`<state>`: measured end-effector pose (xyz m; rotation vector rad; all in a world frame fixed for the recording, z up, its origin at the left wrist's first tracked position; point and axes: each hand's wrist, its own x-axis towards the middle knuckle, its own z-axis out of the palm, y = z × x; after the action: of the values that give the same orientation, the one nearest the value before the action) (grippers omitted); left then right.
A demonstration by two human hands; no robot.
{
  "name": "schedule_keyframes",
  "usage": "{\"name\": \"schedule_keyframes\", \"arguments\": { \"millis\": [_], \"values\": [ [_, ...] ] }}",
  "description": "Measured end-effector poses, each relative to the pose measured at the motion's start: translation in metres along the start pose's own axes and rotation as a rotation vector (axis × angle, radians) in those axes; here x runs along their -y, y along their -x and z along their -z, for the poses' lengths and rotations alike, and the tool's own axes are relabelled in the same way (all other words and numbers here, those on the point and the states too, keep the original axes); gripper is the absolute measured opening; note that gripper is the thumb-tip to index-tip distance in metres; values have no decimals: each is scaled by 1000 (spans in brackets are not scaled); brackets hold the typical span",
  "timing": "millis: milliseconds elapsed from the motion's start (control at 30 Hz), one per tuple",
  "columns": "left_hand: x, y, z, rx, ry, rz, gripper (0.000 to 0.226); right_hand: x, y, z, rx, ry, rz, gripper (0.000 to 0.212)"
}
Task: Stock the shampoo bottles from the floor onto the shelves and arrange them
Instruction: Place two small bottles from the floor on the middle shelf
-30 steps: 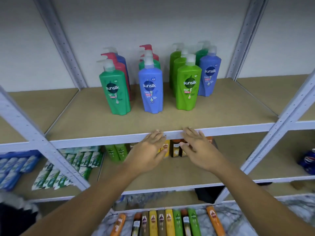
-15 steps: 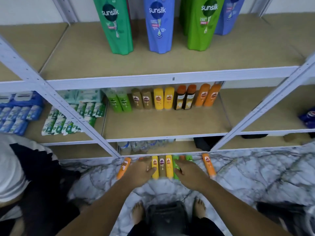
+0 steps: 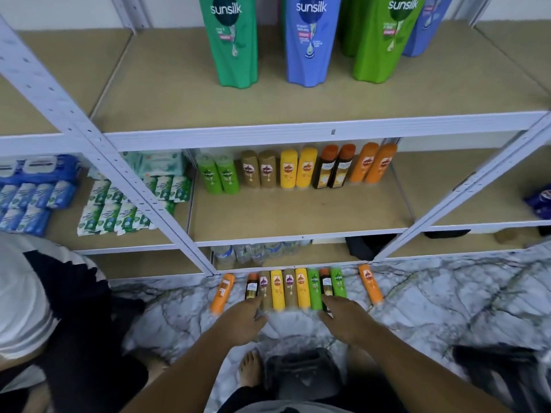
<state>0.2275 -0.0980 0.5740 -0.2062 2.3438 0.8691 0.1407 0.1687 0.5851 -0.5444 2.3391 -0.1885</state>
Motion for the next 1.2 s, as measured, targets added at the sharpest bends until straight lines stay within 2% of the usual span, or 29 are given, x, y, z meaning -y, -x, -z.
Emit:
{"name": "schedule_keyframes", "arguments": {
  "millis": [200,300,400,567,733,1033,1200],
  "values": [
    [-3,-17,5,11,-100,-37,50,3,-4,-10,-9,-6,-7,57],
    [-14,-24,-3,-31,-40,-22,49,-16,-9,-10,4,10,-5,56],
    [-26,-29,-15,-63,28,0,34,-37,-16,-7,31,40,3,57],
    [-43,-41,-25,-92,38,84,41,-67,-37,5,60,34,70,58],
    [-36,-59,-30,-101,53,137,37,-73,-62,7,55,70,113,57],
    [36,-133,-62,-115,58,161,41,-46,-138,-51,39,33,129,51],
    [95,-203,-110,-134,113,179,27,-52,-222,-119,31,21,158,45]
  ]
}}
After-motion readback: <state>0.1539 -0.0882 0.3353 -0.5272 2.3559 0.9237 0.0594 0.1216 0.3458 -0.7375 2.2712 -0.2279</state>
